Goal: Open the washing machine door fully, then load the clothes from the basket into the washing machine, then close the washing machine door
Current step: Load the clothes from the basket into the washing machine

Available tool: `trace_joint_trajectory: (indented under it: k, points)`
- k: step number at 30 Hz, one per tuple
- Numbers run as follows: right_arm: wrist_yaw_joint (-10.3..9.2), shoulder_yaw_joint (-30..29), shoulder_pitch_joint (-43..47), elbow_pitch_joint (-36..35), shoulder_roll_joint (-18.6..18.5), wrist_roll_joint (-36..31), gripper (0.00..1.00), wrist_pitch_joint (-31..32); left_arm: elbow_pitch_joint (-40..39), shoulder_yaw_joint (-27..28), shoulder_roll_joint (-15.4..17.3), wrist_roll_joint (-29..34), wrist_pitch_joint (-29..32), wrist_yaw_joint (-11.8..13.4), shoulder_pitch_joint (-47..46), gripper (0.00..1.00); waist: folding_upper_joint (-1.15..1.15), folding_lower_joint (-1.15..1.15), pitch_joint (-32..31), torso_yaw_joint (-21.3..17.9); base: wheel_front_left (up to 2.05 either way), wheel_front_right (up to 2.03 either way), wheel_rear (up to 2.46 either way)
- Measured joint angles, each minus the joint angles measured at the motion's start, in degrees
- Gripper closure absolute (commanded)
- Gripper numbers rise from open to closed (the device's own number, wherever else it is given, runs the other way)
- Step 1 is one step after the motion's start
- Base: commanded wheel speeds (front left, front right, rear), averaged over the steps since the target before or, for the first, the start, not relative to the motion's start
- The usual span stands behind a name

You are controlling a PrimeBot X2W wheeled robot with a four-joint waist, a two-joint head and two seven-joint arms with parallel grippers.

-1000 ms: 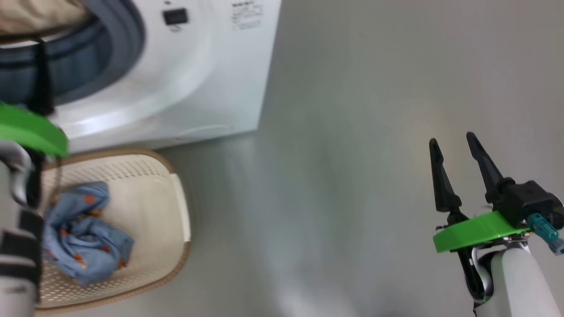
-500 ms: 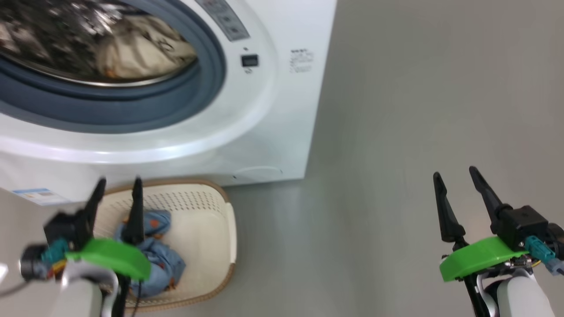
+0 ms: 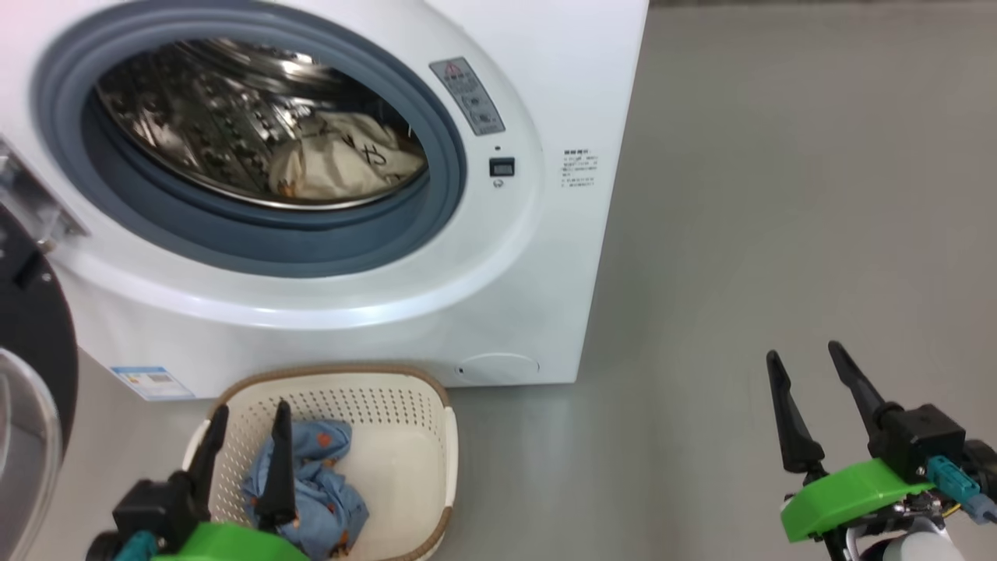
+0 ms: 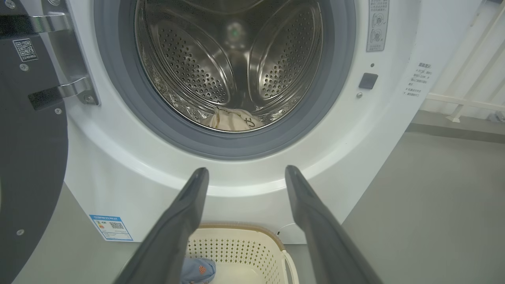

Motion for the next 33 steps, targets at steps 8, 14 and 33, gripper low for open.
trace_joint_trajectory:
  k: [8, 14, 33]
  points:
    - [0.00, 1.2, 1.1, 0.1, 0.0, 1.0, 0.00, 0.0, -4.4, 0.3, -1.1, 1.2, 0.0, 0.7, 4.6, 0.00, 0.00, 0.00, -2.6, -0.3, 0.00, 0.00, 0.00]
    - [0.00, 2.1, 1.6, 0.1, 0.0, 1.0, 0.00, 0.4, -6.7, 0.3, -1.8, 2.5, 0.0, 0.6, 5.8, 0.00, 0.00, 0.00, -3.6, -1.1, 0.00, 0.00, 0.00]
    - [0.00, 2.1, 1.7, -0.5, 0.0, 0.9, 0.00, 1.0, -6.6, -0.6, -2.2, 3.6, 0.0, 0.3, 6.9, 0.00, 0.00, 0.00, -4.3, -1.3, 0.00, 0.00, 0.00]
